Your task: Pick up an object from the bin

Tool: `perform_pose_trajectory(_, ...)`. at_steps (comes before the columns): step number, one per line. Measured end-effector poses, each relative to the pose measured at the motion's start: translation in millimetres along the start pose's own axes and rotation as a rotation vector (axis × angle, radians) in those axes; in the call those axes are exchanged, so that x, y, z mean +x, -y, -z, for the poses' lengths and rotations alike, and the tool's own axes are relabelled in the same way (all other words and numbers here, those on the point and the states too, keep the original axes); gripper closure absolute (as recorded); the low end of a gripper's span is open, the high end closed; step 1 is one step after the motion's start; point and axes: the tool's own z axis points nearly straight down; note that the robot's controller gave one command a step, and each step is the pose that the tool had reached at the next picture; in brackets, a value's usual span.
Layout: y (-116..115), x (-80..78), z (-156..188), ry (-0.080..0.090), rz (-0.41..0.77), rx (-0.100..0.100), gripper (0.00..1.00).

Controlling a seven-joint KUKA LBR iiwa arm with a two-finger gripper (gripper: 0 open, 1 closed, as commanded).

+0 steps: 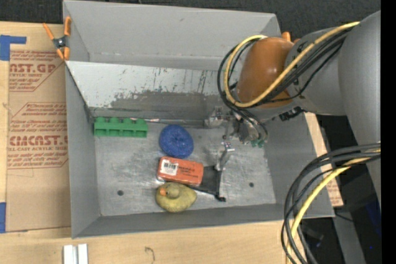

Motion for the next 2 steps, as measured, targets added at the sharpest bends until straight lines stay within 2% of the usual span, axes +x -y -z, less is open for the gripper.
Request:
perform_pose_trajectory(1,0,0.2,0,-0.001,0.000,0.000,0.00)
perform_pose_trajectory(2,-5,15.3,36,-0.016,0.023,-0.002,0.00)
